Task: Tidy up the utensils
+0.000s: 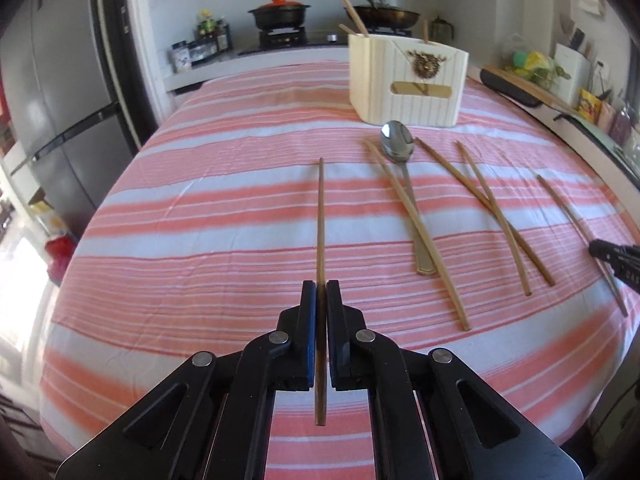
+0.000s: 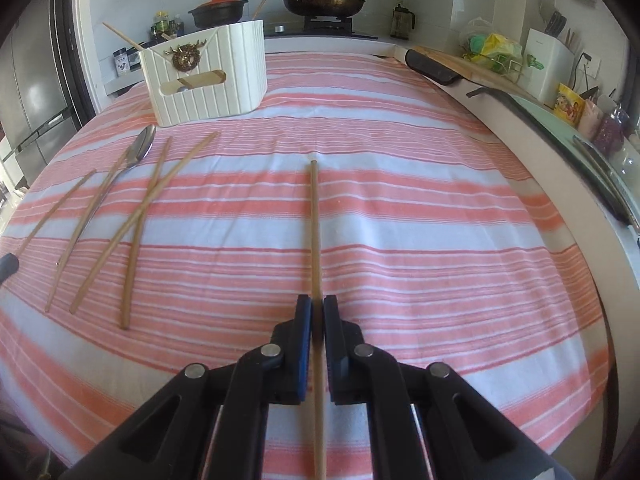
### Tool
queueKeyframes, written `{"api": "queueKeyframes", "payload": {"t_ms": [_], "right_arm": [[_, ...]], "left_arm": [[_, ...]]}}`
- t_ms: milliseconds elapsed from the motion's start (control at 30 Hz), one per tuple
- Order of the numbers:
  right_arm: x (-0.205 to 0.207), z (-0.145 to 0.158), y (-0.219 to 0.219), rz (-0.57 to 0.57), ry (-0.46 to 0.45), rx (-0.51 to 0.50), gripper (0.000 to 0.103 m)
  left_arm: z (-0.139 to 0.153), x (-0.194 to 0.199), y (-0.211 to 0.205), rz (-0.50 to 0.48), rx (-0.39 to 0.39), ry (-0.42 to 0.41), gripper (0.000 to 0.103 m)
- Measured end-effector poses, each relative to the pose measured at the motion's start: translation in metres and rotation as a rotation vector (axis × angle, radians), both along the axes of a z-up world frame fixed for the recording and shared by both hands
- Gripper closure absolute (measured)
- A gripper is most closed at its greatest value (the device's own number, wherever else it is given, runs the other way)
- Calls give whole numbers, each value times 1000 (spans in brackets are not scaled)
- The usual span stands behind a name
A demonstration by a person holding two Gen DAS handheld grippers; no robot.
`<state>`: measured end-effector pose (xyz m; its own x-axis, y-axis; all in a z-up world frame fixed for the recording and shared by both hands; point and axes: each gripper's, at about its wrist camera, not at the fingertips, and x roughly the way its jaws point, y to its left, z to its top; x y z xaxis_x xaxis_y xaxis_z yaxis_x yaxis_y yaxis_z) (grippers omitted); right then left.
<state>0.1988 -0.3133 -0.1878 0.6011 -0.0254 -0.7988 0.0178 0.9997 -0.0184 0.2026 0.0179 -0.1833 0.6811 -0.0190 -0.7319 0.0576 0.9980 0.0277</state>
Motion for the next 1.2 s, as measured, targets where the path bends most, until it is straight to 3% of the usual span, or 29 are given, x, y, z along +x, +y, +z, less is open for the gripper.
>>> {"api": "queueKeyframes", "payload": {"t_ms": [100,133,200,233,267,433,600,1033,1200], "right_arm": [[-8,0,1,-1,-14,-22,95],[-10,0,2,2,-18,-24,92],[-12,-1,3,13,-27,-18,68],[-14,-1,3,17,-30,-11,61],[-15,-1,4,24,-30,0,52],[-21,-6,3,23,-60,18,51],[-20,-7,4,28,-68,23,50],[-12,-4,5,40,0,10,49],[-6,0,3,67,52,20,49]], "left_arm": [[-12,10,8,30,-16,57,98],[-16,12,10,36,-26,75,93],[-18,13,12,37,-52,85,60],[-17,12,12,44,-57,76,33],[-16,11,14,55,-58,60,23],[-23,16,12,35,-43,108,23],[-23,15,6,33,25,96,14],[-23,23,14,22,-2,186,8],[-13,28,18,-12,-49,210,8]]}}
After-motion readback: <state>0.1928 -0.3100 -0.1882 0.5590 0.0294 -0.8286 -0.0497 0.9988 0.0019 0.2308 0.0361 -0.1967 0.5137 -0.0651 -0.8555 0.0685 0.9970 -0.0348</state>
